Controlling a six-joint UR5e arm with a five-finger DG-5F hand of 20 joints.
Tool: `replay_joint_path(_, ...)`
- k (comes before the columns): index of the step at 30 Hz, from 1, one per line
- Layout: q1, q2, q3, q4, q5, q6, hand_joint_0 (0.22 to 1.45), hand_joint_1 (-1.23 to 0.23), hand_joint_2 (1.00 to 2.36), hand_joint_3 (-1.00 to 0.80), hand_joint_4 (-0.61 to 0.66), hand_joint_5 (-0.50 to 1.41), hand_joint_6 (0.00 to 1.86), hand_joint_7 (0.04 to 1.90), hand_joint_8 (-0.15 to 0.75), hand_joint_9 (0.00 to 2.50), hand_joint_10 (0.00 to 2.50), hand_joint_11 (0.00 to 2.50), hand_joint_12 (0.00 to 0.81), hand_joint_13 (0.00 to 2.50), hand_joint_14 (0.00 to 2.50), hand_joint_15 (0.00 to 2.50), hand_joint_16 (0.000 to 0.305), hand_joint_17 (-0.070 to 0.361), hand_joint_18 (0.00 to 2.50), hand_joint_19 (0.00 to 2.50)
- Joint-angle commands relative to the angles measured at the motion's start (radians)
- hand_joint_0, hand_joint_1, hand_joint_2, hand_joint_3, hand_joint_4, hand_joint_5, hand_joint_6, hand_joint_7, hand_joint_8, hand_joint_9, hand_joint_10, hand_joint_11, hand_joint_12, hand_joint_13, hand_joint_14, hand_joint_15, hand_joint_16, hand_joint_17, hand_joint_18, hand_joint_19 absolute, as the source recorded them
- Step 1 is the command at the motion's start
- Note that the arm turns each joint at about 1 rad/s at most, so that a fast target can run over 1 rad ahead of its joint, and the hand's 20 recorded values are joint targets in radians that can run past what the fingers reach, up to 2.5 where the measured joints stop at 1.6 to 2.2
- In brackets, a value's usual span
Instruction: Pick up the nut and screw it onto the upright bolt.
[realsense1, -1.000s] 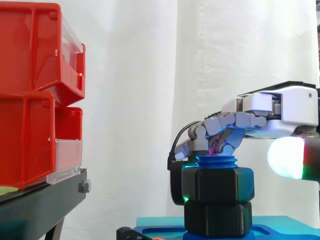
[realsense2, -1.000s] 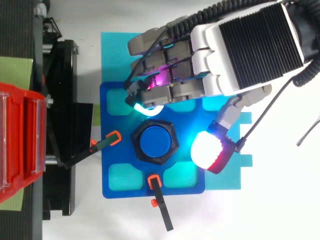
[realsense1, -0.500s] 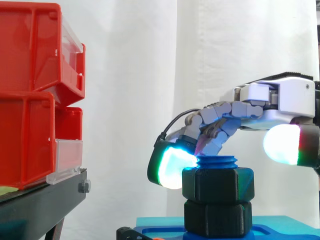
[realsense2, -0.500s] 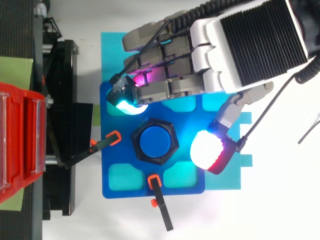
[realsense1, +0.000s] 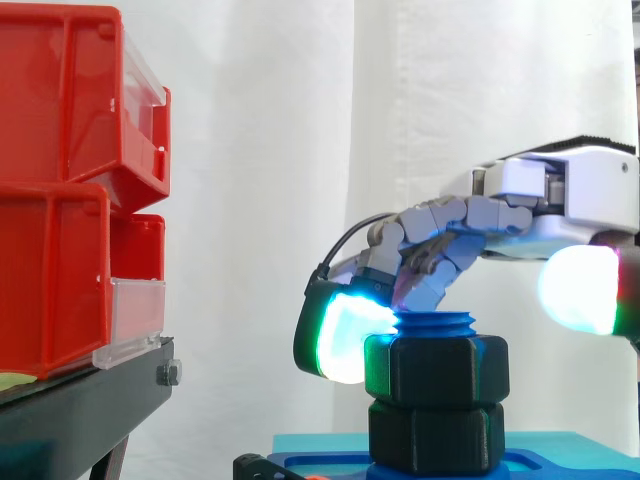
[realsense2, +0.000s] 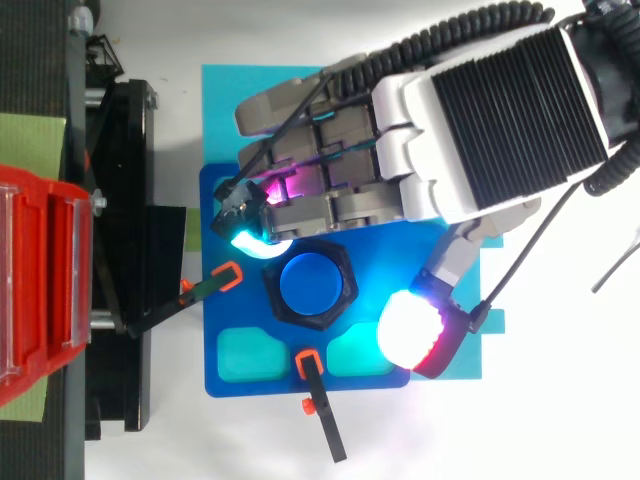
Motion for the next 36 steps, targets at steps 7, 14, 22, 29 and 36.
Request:
replay_joint_path(7,0.008,0.000,-0.056,0.113,0.003,0.042,0.46,-0.18,1.00,-0.50,0.25,-0.02,0.50,1.08,0.204,0.81,0.00,0.00,0.213,0.68,0.00,0.00,0.032,0.072,0.35,0.09)
replay_joint_path(14,0.005,-0.002,-0.056,0.110,0.007,0.053,0.46,-0.18,1.00,-0.50,0.23,-0.01,0.51,1.16,0.205,0.81,0.00,0.00,0.212,0.69,0.00,0.00,0.032,0.071,0.36,0.09)
replay_joint_path(22,-0.002,0.000,-0.058,0.106,0.007,0.053,0.46,-0.18,1.00,-0.50,0.24,-0.01,0.51,1.15,0.206,0.81,0.00,0.00,0.212,0.69,0.00,0.00,0.031,0.071,0.36,0.09)
replay_joint_path(29,-0.010,0.000,-0.056,0.106,0.007,0.058,0.46,-0.18,1.00,-0.50,0.25,-0.01,0.50,1.15,0.205,0.81,0.00,0.00,0.211,0.70,0.00,0.00,0.031,0.071,0.36,0.09)
replay_joint_path(36,-0.016,0.000,-0.056,0.096,0.007,0.061,0.46,-0.18,1.00,-0.50,0.25,-0.01,0.51,1.15,0.206,0.82,0.00,0.00,0.211,0.70,0.00,0.00,0.031,0.071,0.37,0.09)
